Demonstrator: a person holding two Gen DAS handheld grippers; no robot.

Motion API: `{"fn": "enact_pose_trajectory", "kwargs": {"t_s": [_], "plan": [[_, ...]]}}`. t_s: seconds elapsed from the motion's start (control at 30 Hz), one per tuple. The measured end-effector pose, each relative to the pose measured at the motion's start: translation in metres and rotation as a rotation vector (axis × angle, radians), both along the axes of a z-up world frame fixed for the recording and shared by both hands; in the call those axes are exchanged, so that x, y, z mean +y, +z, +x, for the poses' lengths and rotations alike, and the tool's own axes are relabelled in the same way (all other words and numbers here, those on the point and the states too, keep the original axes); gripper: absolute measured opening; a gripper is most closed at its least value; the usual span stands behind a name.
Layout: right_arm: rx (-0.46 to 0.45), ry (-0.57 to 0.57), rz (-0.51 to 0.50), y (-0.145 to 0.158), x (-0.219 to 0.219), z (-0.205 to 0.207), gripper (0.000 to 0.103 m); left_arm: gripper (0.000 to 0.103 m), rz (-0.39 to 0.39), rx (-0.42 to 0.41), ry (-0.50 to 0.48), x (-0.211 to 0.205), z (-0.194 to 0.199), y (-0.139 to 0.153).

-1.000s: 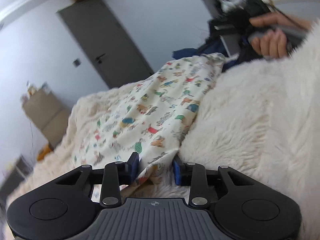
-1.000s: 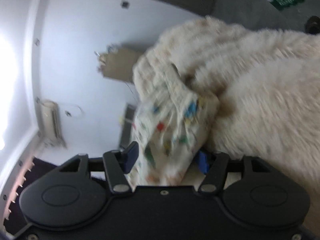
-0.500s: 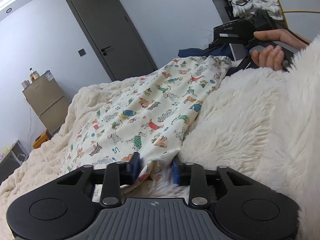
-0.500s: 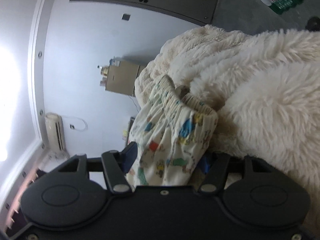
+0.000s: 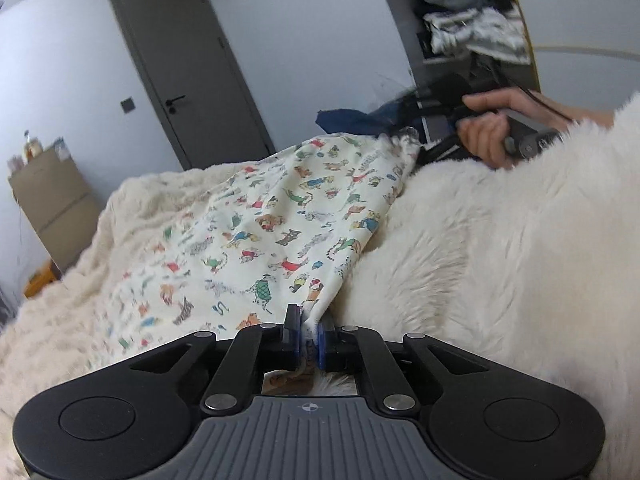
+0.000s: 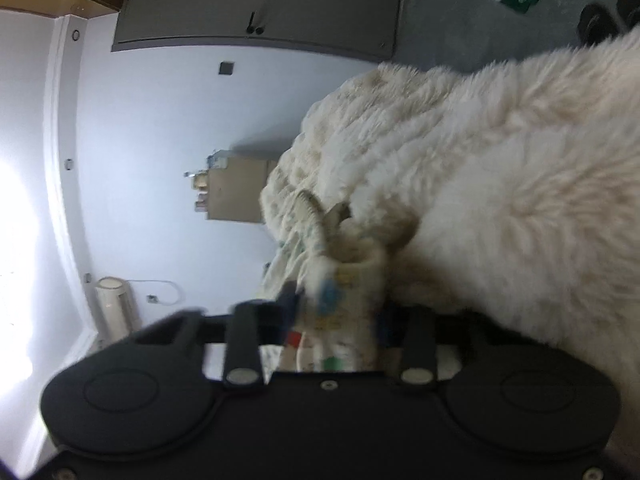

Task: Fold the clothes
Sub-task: 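Pinch the garment edge with the left gripper while the right gripper holds the waistband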

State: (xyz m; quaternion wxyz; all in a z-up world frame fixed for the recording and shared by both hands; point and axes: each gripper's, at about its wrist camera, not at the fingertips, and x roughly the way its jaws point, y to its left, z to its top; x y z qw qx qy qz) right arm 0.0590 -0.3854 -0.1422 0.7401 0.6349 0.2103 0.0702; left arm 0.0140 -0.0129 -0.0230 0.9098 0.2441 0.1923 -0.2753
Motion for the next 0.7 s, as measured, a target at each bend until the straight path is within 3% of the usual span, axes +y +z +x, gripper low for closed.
{"fn": "enact_pose_trajectory", "kwargs": {"t_s": [0.07,0.2,0.37,0.47,0.57,0.7], "plan": [[0.009,-0.008,-0.065,0.008,-0.001,-0.009,0.011,0.006,-0.011,0.008,0.001,0.001,0.003,-0.001],[0.058,-0.016,-0.184,0.019,-0.001,-0.017,0.012,0.006,-0.036,0.021,0.004,0.003,0.005,-0.004],[0.064,-0.127,-0.107,0.014,-0.011,-0.035,0.027,0.009,-0.033,0.009,0.012,0.003,0.003,-0.004],[0.05,-0.219,-0.07,0.016,-0.023,-0.052,0.048,0.015,-0.041,0.017,0.014,0.001,0.005,-0.005],[0.053,-0.222,-0.089,0.016,-0.021,-0.063,0.056,0.021,-0.043,0.019,0.019,-0.001,0.005,-0.008],[0.076,-0.109,-0.06,0.0,-0.004,-0.056,0.059,0.027,-0.046,0.022,0.024,-0.003,0.004,-0.011]]}}
